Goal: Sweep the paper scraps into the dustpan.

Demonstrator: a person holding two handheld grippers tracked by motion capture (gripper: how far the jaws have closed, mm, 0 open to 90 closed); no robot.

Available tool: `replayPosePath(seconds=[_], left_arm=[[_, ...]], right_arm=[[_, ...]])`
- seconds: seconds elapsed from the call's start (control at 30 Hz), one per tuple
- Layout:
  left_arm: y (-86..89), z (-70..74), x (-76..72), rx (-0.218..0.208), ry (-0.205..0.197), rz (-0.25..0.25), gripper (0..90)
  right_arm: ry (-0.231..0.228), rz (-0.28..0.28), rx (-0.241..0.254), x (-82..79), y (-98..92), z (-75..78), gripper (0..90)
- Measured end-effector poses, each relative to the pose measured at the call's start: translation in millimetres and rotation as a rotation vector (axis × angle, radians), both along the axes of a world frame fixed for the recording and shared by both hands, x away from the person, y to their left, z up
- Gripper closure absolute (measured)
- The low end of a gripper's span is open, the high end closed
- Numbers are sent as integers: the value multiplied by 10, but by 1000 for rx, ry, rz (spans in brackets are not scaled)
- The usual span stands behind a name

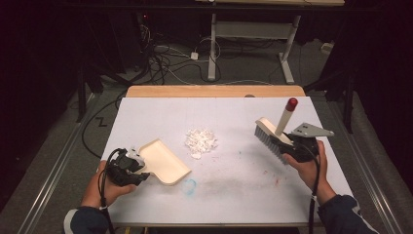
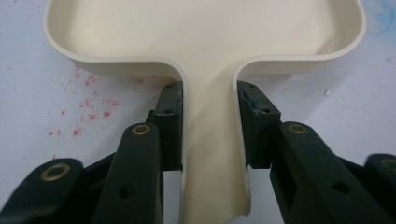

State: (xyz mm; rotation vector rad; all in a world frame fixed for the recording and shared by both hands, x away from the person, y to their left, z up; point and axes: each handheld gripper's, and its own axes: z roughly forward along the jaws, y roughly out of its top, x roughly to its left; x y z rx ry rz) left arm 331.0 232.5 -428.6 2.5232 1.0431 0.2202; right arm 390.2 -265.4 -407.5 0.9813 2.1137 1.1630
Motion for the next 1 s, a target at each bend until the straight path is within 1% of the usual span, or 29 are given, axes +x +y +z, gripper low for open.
replayPosePath(seconds=[0.1,0.13,0.2,0.23,0.27,0.3,0.33,0.37,0.4,0.43,0.47,0.5,0.53,0.6,0.63,0.67,0.7,0.73,0.8,0.87,0.93,0.97,1.0], left_arm=[[-4,0,22,-4,4,-5,632],[-11,3,31,-3,4,-8,632],[-26,9,54,-1,8,-16,632],[-37,16,77,-3,12,-20,632],[-37,16,77,-3,12,-20,632],[-50,19,99,-2,11,-26,632],[-50,19,99,-2,11,-26,632],[-60,19,107,-2,13,-26,632],[-65,21,117,2,10,-32,632],[-67,25,123,2,11,-34,632],[-66,27,133,3,14,-38,632],[-66,30,139,6,15,-41,632],[-68,32,142,4,17,-41,632],[-74,33,154,7,16,-47,632],[-79,34,157,10,14,-50,632],[-82,33,160,6,16,-49,632],[-82,30,168,6,19,-52,632],[-85,26,176,11,20,-57,632],[-94,22,186,7,21,-60,632],[-115,19,210,8,22,-65,632],[-136,19,229,8,23,-66,632],[-136,19,229,8,23,-66,632],[-147,20,239,11,24,-68,632]], right_arm=[[0,-8,-1,158,172,-33,684],[0,-8,-1,158,172,-33,684],[-6,-17,-5,264,290,-49,684],[-19,-24,-14,374,413,-63,684],[-19,-24,-14,374,413,-63,684],[-14,-36,-15,466,553,-79,684],[-14,-36,-15,466,553,-79,684],[-10,-41,-15,505,627,-91,684],[-22,-32,-18,550,693,-105,684],[-13,-42,-8,604,843,-137,684],[-22,-33,-12,643,908,-153,684],[-16,-31,-1,668,975,-172,684],[-16,-31,-1,668,975,-172,684],[-22,-22,-10,727,1093,-207,684],[-7,-22,11,776,1189,-242,684],[-7,-22,11,776,1189,-242,684],[-5,-27,12,795,1236,-258,684],[-3,-25,-8,826,1330,-287,684],[-10,-17,-35,848,1411,-316,684],[5,-4,-25,853,1482,-344,685],[-2,3,-33,852,1539,-355,684],[6,16,-28,848,1571,-361,684],[6,16,-28,848,1571,-361,684]])
